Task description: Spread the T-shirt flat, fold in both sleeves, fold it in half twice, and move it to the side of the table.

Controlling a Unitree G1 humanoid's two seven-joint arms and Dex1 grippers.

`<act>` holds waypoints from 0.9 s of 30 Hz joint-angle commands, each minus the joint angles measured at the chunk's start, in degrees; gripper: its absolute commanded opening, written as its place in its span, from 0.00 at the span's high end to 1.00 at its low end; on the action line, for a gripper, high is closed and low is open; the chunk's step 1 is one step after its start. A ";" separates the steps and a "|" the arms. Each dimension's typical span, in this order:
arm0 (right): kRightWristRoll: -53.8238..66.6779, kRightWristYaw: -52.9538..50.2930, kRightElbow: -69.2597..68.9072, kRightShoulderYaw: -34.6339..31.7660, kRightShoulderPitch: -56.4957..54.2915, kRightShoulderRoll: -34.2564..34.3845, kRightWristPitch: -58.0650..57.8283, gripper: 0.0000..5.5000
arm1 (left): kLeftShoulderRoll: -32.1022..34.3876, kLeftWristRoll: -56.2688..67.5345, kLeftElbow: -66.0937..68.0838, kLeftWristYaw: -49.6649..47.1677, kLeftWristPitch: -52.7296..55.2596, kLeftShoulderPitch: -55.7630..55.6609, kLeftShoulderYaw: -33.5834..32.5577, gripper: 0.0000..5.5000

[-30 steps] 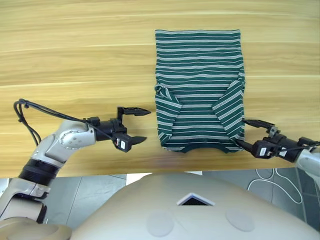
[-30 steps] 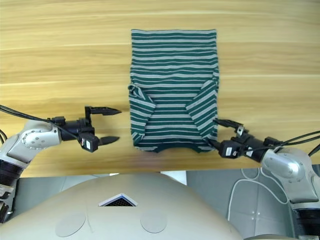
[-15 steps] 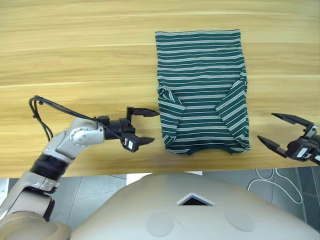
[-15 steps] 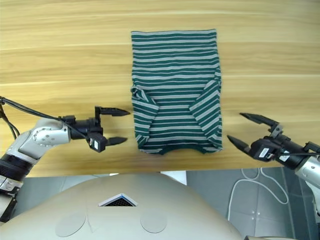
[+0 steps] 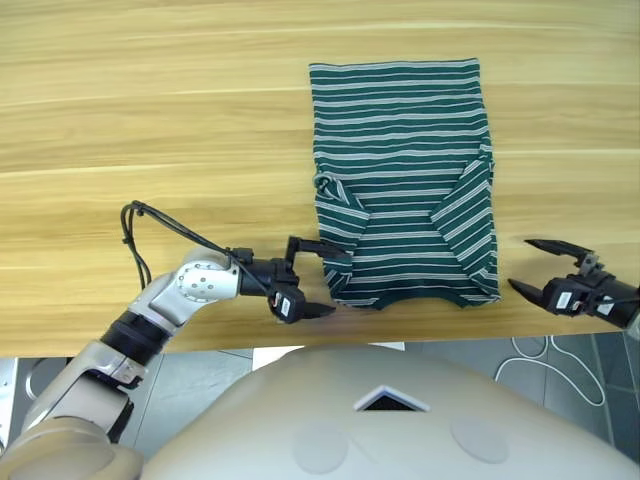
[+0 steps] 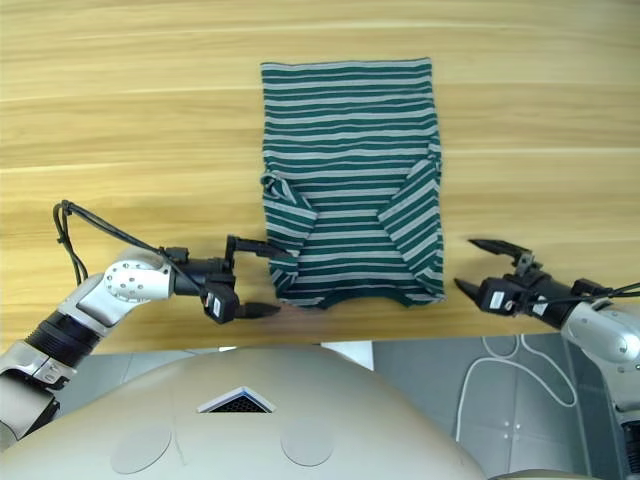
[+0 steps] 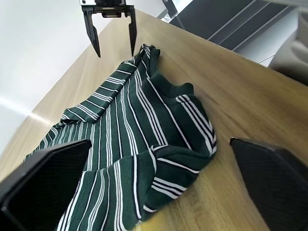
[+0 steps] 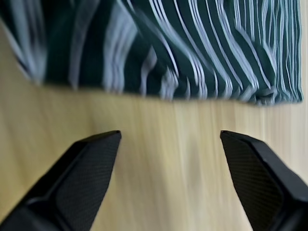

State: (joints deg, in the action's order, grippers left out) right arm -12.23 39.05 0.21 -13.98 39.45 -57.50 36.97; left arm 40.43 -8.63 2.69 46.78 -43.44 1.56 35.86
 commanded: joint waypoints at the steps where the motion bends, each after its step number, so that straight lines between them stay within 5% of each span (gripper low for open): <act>1: -0.32 2.58 -1.30 1.73 3.21 -0.58 -0.17 0.30 | 1.28 -7.50 4.38 1.39 2.20 0.57 1.46 0.02; 8: -0.36 2.60 -2.83 2.42 4.10 -0.26 -0.32 0.30 | 1.91 -11.70 5.13 -0.27 1.50 0.51 1.47 0.02; 14: -0.41 2.87 -3.54 3.37 3.80 -0.29 -0.32 0.29 | 3.14 -14.73 5.35 -1.73 0.62 0.56 1.40 0.21; 27: 0.03 2.89 -5.50 3.19 4.90 -0.52 -0.07 0.72 | 3.89 -15.84 5.12 -2.53 0.46 0.34 0.21 0.62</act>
State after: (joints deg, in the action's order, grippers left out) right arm -11.28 41.16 -4.65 -11.05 43.15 -57.56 37.58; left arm 41.78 -17.79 3.41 42.22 -46.92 0.99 35.37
